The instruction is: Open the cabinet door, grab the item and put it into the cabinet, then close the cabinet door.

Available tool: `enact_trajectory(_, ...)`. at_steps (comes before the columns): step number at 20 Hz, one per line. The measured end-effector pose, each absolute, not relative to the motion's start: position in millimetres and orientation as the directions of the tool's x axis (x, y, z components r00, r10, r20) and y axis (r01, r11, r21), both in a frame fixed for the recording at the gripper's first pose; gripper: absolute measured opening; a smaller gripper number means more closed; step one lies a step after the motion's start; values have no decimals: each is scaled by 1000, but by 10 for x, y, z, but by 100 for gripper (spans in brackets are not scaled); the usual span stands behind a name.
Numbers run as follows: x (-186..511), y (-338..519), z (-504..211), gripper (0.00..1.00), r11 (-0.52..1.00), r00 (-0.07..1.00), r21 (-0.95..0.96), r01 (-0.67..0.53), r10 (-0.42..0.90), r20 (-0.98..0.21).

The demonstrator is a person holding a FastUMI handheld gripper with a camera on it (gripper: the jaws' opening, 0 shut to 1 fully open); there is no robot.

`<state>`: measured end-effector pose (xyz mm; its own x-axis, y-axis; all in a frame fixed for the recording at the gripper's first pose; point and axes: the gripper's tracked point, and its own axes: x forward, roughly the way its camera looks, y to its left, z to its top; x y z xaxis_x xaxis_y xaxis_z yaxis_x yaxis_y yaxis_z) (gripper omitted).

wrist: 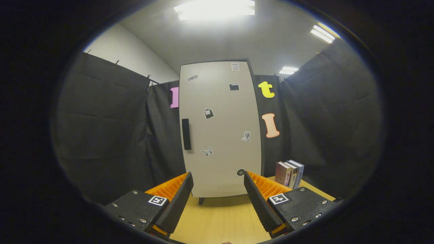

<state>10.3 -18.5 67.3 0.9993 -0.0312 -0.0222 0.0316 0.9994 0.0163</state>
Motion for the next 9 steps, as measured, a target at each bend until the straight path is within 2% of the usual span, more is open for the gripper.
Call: enact_trajectory(9, 134, -168, 683, 93, 999, 999, 13, 30, -30, -21)
